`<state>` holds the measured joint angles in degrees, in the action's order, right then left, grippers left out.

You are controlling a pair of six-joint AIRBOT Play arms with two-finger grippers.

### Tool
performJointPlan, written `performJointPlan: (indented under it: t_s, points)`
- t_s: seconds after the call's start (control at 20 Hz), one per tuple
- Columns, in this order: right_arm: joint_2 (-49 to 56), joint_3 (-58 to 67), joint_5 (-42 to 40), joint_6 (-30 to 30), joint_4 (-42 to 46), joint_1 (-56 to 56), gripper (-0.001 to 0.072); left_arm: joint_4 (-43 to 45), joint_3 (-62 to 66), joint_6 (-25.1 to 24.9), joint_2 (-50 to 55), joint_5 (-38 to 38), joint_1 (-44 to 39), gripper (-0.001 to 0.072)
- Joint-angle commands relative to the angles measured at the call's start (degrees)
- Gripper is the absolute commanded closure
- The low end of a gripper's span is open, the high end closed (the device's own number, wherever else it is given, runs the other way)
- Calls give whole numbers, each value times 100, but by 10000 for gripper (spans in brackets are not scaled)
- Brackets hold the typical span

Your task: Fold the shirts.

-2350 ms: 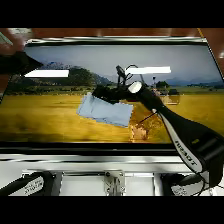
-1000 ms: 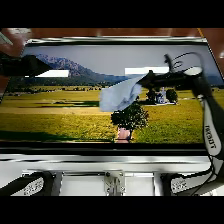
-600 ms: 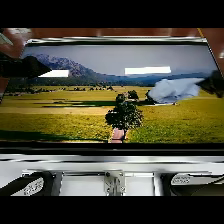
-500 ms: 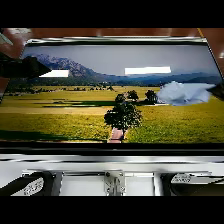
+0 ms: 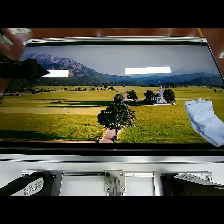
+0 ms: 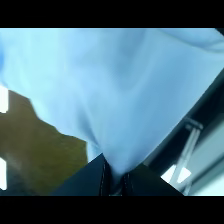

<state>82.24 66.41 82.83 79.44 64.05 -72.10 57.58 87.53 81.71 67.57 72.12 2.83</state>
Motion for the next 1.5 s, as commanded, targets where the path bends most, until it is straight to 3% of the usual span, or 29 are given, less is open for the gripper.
performJointPlan:
  t_s: [0.0,0.25,0.3,0.35,0.4,0.65,0.8,0.85,0.9,0.95,1.0,1.05,1.1,1.15,1.3,1.45]
  points:
    - [-562,-964,-310,90,1156,-249,654,286,-2,0,2,4,0,668]
    - [-627,-1270,-531,-164,1759,-249,653,295,-2,-61,4,13,0,669]
    - [-627,-1268,-614,-278,1878,-249,548,295,-2,-157,4,15,0,668]
    - [-627,-1268,-660,-278,1832,-256,159,308,-2,-173,4,4,2,668]
    - [-629,-1239,-632,-291,1740,-254,20,339,-2,-173,7,-26,2,668]
    - [-1252,-245,-186,94,1875,-199,23,361,0,-522,50,-55,0,669]
    - [-1829,671,-1338,-9,1421,511,23,809,2,-487,219,-68,-234,673]
    - [-1991,863,-1821,-229,1058,1023,23,1478,11,-201,282,-74,-520,673]
    - [-2107,964,-2098,-365,815,1609,23,2391,20,396,372,-68,-909,672]
    - [-2164,990,-2188,-387,793,2288,23,3235,42,1082,487,31,-1263,671]
    - [-2131,988,-2024,-339,942,3047,24,3781,111,1294,654,282,-1565,670]
    - [-2013,988,-1749,-28,1121,3698,24,3886,254,1220,863,610,-1790,609]
    - [-1849,988,-1432,538,1281,4207,23,3832,444,1233,1069,901,-1954,294]
    - [-1683,988,-1040,758,1346,4564,23,3790,629,1274,1228,1152,-2081,88]
    - [-1263,988,-59,739,1801,5082,22,3729,997,1252,1523,1458,-2214,107]
    - [-1178,990,199,732,1740,5235,23,3539,1016,1268,1676,1451,-2205,106]
